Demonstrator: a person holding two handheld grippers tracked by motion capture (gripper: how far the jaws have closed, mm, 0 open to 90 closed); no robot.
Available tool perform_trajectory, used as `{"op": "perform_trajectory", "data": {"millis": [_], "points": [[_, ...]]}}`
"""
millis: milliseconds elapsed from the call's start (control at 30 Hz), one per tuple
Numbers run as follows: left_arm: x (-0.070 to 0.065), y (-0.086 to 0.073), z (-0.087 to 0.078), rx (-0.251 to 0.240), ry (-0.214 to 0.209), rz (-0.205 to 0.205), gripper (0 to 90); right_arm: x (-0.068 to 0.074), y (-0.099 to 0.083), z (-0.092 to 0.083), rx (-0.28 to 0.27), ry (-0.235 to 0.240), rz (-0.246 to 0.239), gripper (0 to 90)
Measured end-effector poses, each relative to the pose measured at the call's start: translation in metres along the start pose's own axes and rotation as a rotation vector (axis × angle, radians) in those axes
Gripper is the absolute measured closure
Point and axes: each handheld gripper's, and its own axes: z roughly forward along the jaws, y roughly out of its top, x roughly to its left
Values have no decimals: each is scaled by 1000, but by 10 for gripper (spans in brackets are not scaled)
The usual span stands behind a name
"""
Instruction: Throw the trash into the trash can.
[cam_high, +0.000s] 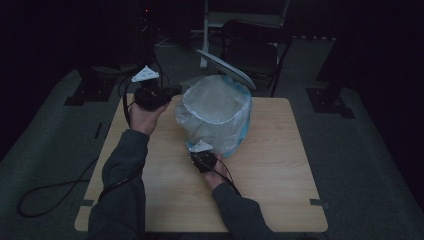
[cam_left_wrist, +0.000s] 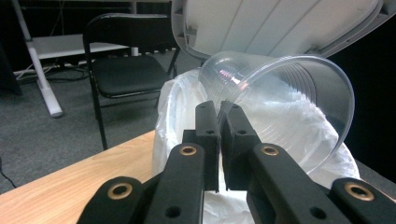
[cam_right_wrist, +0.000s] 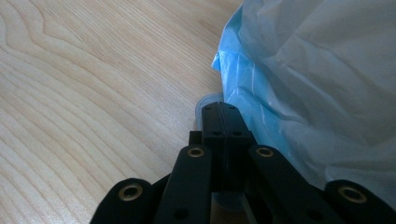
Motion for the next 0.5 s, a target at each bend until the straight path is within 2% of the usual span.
{"op": "perform_trajectory", "data": {"millis": [500], "points": [[-9, 4, 21, 26, -31, 7, 872, 0, 0, 0, -1, -2, 0, 900]]}}
